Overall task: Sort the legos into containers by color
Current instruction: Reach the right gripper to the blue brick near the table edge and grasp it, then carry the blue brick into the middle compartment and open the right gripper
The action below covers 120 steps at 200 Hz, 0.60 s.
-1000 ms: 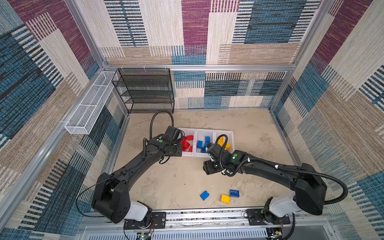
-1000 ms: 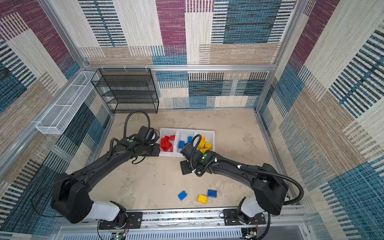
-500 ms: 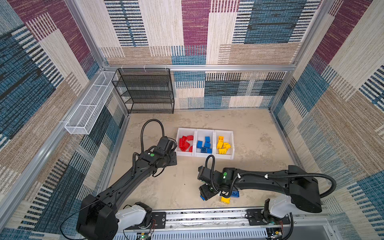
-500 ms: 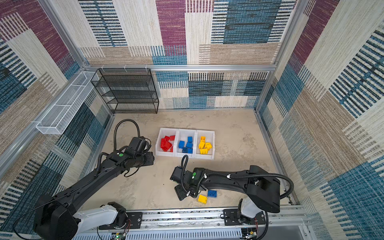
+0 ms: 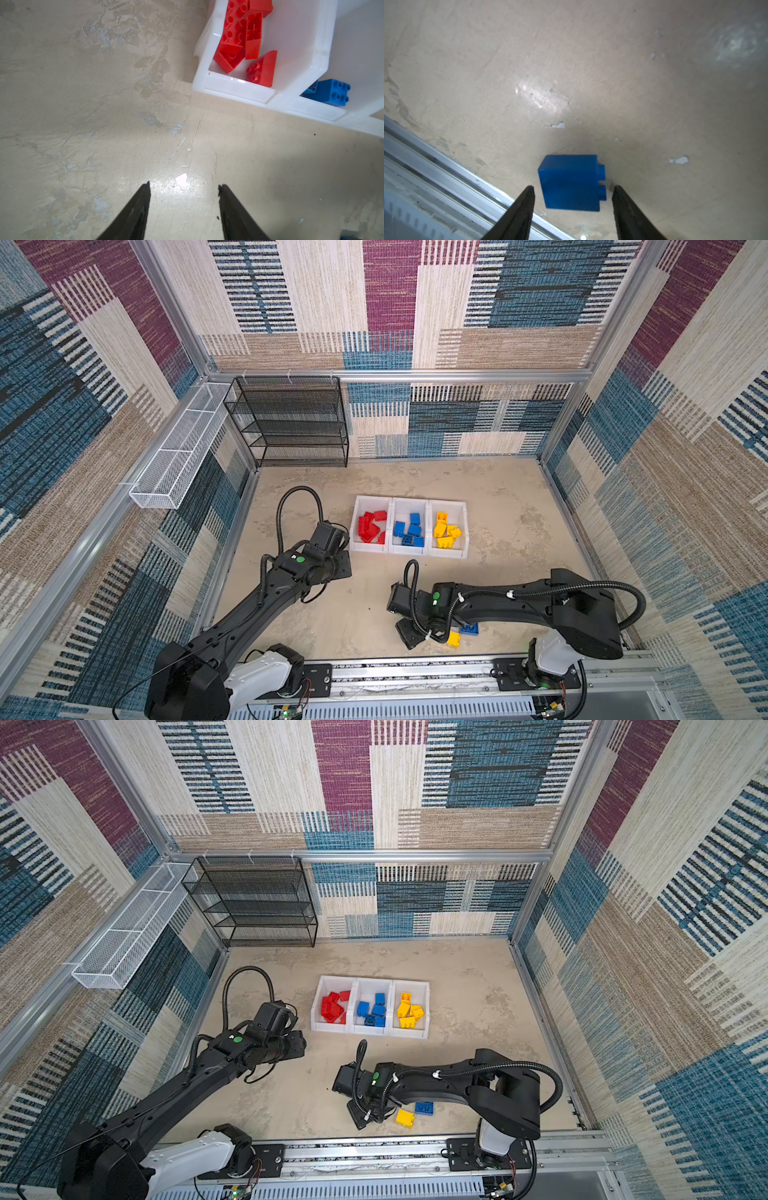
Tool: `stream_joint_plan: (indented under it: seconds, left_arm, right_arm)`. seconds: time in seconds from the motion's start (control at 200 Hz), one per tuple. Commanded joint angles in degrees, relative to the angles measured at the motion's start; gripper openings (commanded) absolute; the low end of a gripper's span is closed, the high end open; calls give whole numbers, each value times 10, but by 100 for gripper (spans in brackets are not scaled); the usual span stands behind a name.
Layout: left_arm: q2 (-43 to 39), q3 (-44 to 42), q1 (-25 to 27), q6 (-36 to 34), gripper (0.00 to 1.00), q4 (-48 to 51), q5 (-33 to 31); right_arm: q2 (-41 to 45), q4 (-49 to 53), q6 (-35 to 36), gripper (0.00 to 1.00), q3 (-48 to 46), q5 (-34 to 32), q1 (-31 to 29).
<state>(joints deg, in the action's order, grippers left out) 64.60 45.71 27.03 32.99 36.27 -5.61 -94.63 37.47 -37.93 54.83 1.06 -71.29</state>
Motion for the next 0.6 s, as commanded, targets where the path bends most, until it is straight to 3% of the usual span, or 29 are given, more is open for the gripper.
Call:
stream_joint_plan:
  seconds: [0.0, 0.215, 0.366, 0.596]
  left_arm:
    - [-5, -3, -1, 12, 57, -3, 1]
    - [-10, -6, -1, 13, 57, -1, 8]
    - [-18, -7, -1, 13, 57, 4, 5]
    - [-33, -13, -1, 14, 57, 6, 26]
  right_arm:
    - [-11, 0, -7, 59, 8, -16, -1]
    - [-20, -3, -6, 46, 16, -20, -1]
    - [-2, 18, 9, 43, 34, -40, 8]
    - [25, -4, 120, 42, 131, -75, 151]
